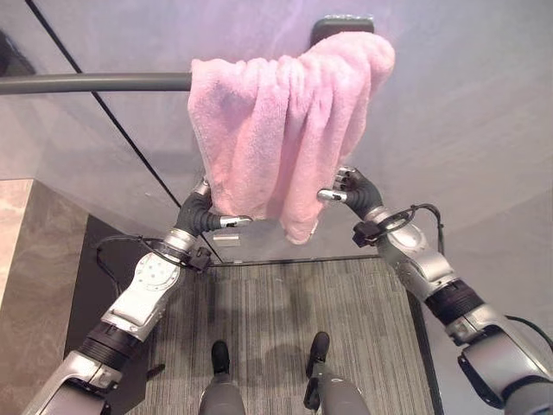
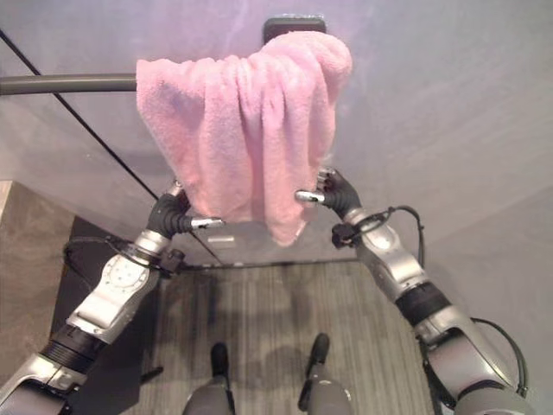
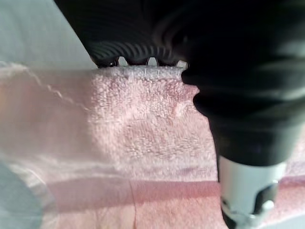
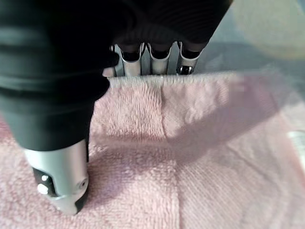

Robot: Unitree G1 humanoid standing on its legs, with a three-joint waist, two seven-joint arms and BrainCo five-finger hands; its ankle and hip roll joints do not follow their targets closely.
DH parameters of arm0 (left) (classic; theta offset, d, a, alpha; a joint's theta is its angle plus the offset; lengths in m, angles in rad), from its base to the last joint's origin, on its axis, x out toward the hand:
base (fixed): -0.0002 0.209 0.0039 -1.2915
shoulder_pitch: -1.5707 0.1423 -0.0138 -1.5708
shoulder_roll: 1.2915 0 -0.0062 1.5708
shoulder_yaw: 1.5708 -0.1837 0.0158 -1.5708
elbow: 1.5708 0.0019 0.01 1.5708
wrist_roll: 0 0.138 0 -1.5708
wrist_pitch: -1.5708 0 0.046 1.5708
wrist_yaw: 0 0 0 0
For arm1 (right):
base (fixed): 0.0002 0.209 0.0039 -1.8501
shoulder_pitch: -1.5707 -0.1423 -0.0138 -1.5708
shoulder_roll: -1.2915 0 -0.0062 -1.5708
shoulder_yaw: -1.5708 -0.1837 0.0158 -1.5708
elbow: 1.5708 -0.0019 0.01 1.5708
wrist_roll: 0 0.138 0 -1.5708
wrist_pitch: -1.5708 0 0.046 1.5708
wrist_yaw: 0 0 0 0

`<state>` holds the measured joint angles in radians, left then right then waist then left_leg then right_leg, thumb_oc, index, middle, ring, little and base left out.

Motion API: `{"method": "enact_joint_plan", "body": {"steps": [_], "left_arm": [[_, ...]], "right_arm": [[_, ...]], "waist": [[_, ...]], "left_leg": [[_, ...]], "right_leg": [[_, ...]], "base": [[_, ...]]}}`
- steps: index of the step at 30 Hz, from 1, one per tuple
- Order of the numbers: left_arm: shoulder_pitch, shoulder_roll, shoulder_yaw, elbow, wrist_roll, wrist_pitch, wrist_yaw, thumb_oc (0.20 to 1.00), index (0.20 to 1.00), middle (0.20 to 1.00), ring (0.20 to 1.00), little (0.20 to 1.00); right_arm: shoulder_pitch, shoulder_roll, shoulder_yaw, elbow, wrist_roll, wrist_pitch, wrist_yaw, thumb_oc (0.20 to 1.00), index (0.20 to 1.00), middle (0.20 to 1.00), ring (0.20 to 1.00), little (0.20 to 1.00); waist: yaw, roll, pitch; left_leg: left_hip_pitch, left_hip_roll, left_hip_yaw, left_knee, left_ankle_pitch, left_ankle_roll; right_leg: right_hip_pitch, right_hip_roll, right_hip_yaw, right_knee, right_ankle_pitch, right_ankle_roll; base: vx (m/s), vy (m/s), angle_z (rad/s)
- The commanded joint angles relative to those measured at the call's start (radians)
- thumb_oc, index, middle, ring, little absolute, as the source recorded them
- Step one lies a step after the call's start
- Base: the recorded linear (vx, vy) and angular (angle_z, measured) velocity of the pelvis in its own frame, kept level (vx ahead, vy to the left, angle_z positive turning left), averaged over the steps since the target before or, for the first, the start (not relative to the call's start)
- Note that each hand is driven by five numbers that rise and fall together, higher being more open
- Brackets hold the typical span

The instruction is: Put brush and paste in cup on sink, flatten towel.

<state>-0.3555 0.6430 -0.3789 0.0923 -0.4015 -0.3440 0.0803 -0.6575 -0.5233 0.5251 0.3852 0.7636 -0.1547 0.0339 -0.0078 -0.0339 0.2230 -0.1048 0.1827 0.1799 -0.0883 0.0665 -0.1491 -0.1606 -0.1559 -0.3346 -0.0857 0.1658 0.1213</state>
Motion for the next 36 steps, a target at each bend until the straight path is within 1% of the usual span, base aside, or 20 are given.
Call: {"method": "enact_joint_plan", "body": {"steps": [1, 2, 3, 7, 12, 18, 22, 24, 25, 27, 29, 30, 33, 36], "left_arm": [[-0.088, -0.041, -0.032, 0.048, 0.074, -0.017, 0.066, 0.768, 0.768, 0.768, 0.768, 0.768], [-0.085, -0.056, -0.026, 0.06, 0.095, -0.014, 0.088, 0.282, 0.282, 0.282, 0.282, 0.282], [-0.082, -0.061, -0.022, 0.067, 0.106, -0.011, 0.095, 0.2, 0.2, 0.2, 0.2, 0.2], [-0.065, -0.072, 0.005, 0.088, 0.143, -0.001, 0.127, 0.2, 0.2, 0.2, 0.2, 0.2], [-0.029, -0.085, 0.037, 0.092, 0.148, 0.002, 0.139, 0.2, 0.2, 0.2, 0.2, 0.2], [0.044, -0.093, 0.104, 0.06, 0.149, 0.007, 0.151, 0.2, 0.2, 0.2, 0.2, 0.2], [0.071, -0.102, 0.141, -0.012, 0.151, 0.008, 0.159, 0.2, 0.2, 0.2, 0.2, 0.2], [0.078, -0.102, 0.155, -0.063, 0.155, 0.006, 0.159, 0.2, 0.2, 0.2, 0.2, 0.2], [0.089, -0.11, 0.167, -0.093, 0.151, 0.005, 0.161, 0.2, 0.2, 0.2, 0.2, 0.2], [0.095, -0.116, 0.182, -0.139, 0.154, 0.0, 0.171, 0.2, 0.2, 0.2, 0.2, 0.2], [0.107, -0.124, 0.201, -0.187, 0.152, -0.005, 0.177, 0.2, 0.2, 0.2, 0.2, 0.2], [0.12, -0.129, 0.219, -0.227, 0.144, -0.016, 0.183, 0.2, 0.2, 0.2, 0.2, 0.2], [0.137, -0.137, 0.238, -0.269, 0.141, -0.023, 0.193, 0.2, 0.2, 0.2, 0.2, 0.2], [0.178, -0.144, 0.269, -0.305, 0.13, -0.036, 0.205, 0.2, 0.2, 0.2, 0.2, 0.2]], "right_arm": [[-0.173, 0.087, -0.068, 0.024, -0.022, -0.091, -0.067, 0.489, 0.489, 0.489, 0.489, 0.489], [-0.183, 0.116, -0.08, 0.03, -0.022, -0.097, -0.084, 0.2, 0.2, 0.2, 0.2, 0.2], [-0.184, 0.126, -0.079, 0.026, -0.02, -0.098, -0.08, 0.2, 0.2, 0.2, 0.2, 0.2], [-0.17, 0.134, -0.08, -0.001, -0.057, -0.099, -0.094, 0.2, 0.2, 0.2, 0.2, 0.2], [-0.125, 0.133, -0.1, -0.045, -0.105, -0.1, -0.111, 0.2, 0.2, 0.2, 0.2, 0.2], [0.003, 0.134, -0.138, -0.181, -0.223, -0.102, -0.128, 0.2, 0.2, 0.2, 0.2, 0.2], [0.069, 0.13, -0.153, -0.315, -0.251, -0.101, -0.113, 0.209, 0.209, 0.209, 0.209, 0.209], [0.083, 0.119, -0.161, -0.389, -0.269, -0.104, -0.102, 0.25, 0.25, 0.25, 0.25, 0.25], [0.106, 0.134, -0.167, -0.422, -0.259, -0.105, -0.096, 0.238, 0.238, 0.238, 0.238, 0.238], [0.117, 0.147, -0.155, -0.473, -0.24, -0.105, -0.081, 0.241, 0.241, 0.241, 0.241, 0.241], [0.126, 0.157, -0.143, -0.504, -0.223, -0.101, -0.069, 0.228, 0.228, 0.228, 0.228, 0.228], [0.125, 0.156, -0.123, -0.535, -0.221, -0.094, -0.051, 0.238, 0.238, 0.238, 0.238, 0.238], [0.114, 0.155, -0.099, -0.551, -0.221, -0.086, -0.04, 0.269, 0.269, 0.269, 0.269, 0.269], [0.086, 0.141, -0.073, -0.554, -0.26, -0.076, -0.042, 0.275, 0.275, 0.275, 0.275, 0.275]], "waist": [[0.02, -0.013, -0.021], [0.02, -0.013, -0.021], [0.02, -0.013, -0.021], [0.017, -0.017, -0.023], [0.015, -0.018, -0.026], [0.011, -0.024, -0.042], [0.007, -0.031, -0.062], [0.003, -0.034, -0.072], [0.001, -0.037, -0.08], [0.0, -0.043, -0.09], [-0.001, -0.048, -0.095], [0.002, -0.052, -0.099], [0.006, -0.056, -0.102], [0.018, -0.06, -0.103]], "left_leg": [[-0.016, -0.013, -0.024, 0.001, 0.051, -0.002], [-0.013, -0.012, -0.02, 0.001, 0.05, -0.002], [-0.012, -0.012, -0.019, 0.001, 0.05, -0.002], [-0.009, -0.009, -0.015, 0.001, 0.05, -0.002], [-0.006, -0.008, -0.016, 0.001, 0.048, 0.0], [0.011, -0.005, -0.017, 0.001, 0.039, 0.002], [0.021, -0.001, -0.016, 0.001, 0.035, -0.001], [0.026, 0.001, -0.015, 0.001, 0.034, -0.002], [0.033, 0.002, -0.011, 0.001, 0.032, -0.002], [0.04, 0.004, -0.009, 0.001, 0.03, -0.003], [0.046, 0.006, -0.006, 0.001, 0.029, -0.005], [0.048, 0.007, -0.006, 0.001, 0.029, -0.008], [0.049, 0.008, -0.008, 0.001, 0.029, -0.009], [0.048, 0.007, -0.011, 0.001, 0.028, -0.009]], "right_leg": [[0.08, -0.064, 0.023, -0.002, -0.015, 0.094], [0.081, -0.063, 0.024, -0.002, -0.016, 0.093], [0.081, -0.062, 0.025, -0.002, -0.016, 0.093], [0.083, -0.059, 0.027, -0.002, -0.017, 0.09], [0.085, -0.058, 0.027, -0.002, -0.019, 0.09], [0.103, -0.056, 0.025, -0.002, -0.025, 0.087], [0.118, -0.055, 0.02, -0.002, -0.031, 0.086], [0.122, -0.055, 0.021, -0.002, -0.033, 0.087], [0.128, -0.055, 0.022, -0.002, -0.034, 0.085], [0.134, -0.053, 0.023, -0.002, -0.036, 0.084], [0.139, -0.053, 0.023, -0.002, -0.037, 0.083], [0.142, -0.052, 0.02, -0.002, -0.038, 0.082], [0.146, -0.053, 0.018, -0.002, -0.039, 0.081], [0.146, -0.056, 0.013, -0.002, -0.038, 0.081]], "base": [[0.0, 0.0, 0.0], [0.0, 0.0, 0.0], [0.0, 0.0, 0.0], [0.0, -0.002, -0.07], [0.0, 0.0, -0.06], [0.0, 0.0, 0.0], [0.0, 0.0, 0.0], [0.0, 0.0, 0.0], [0.0, 0.0, 0.0], [0.0, 0.0, 0.0], [0.0, 0.0, 0.0], [0.0, 0.0, 0.0], [0.0, 0.0, 0.0], [0.0, 0.0, 0.0]]}}
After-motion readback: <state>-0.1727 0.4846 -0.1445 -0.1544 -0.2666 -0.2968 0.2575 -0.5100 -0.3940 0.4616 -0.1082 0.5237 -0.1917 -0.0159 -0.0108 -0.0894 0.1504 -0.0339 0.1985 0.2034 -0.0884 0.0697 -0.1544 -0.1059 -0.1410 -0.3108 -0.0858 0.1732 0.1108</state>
